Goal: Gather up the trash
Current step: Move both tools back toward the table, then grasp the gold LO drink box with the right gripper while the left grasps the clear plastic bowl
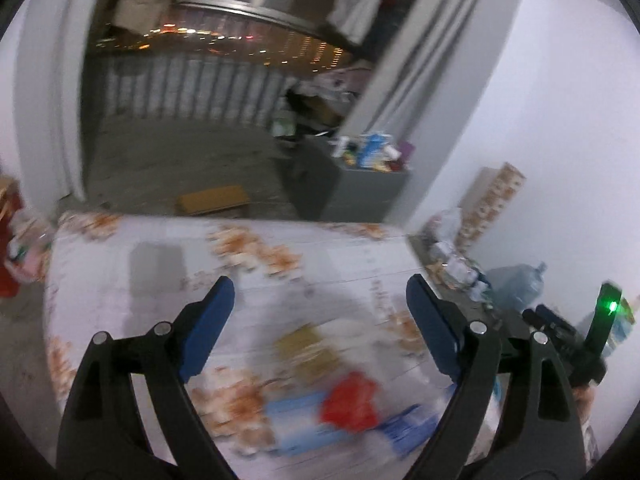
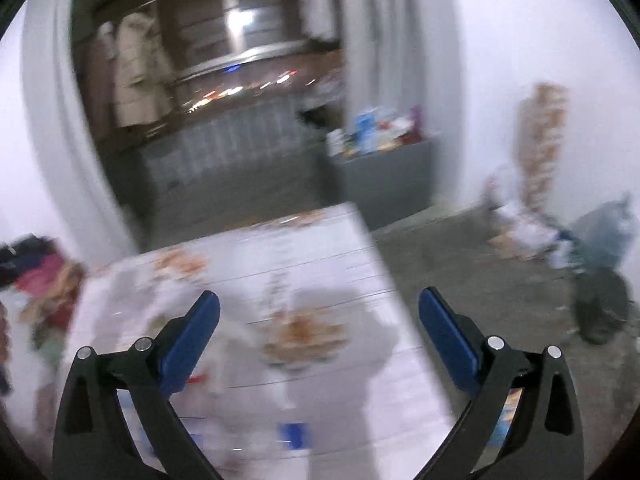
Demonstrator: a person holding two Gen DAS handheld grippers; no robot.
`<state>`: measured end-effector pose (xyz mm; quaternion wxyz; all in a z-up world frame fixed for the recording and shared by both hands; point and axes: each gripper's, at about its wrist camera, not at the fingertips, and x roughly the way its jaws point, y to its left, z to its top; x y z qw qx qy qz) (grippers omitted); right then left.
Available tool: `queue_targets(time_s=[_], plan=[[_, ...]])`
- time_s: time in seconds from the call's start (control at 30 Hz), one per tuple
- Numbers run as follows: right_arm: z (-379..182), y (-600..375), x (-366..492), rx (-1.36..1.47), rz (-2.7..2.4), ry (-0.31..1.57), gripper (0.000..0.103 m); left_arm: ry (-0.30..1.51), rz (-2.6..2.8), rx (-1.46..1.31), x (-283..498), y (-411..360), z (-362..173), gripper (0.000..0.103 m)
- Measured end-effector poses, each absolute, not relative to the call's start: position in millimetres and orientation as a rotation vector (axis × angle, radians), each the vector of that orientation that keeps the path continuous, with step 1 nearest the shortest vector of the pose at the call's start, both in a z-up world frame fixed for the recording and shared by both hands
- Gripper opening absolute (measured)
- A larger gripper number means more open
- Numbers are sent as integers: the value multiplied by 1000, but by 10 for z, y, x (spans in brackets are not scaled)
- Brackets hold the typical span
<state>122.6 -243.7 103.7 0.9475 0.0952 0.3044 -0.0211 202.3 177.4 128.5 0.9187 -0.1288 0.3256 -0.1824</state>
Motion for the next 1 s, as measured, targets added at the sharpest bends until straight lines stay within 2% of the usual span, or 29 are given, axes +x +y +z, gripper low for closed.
queue_targets(time_s=[0.23,0.6,0.67,0.9,1.0], plan=[[819,-1931,1692,258,191,805,97,771,-338,-303,1949,2251,738,83],[358,-1050,2456,227,426,1083,72,819,-345,-196,2348,2014,91,54],[258,-929,2565,199,443,1131,70,840,-340,-173,2429,1969,-17,46],[-100,-595,2859,136,448,1253,64,878,-350,-127,2603,1886,-259,31],[-212,-535,2897,123,451,1289,59,892,-357,-116,2644,1869,-338,20]])
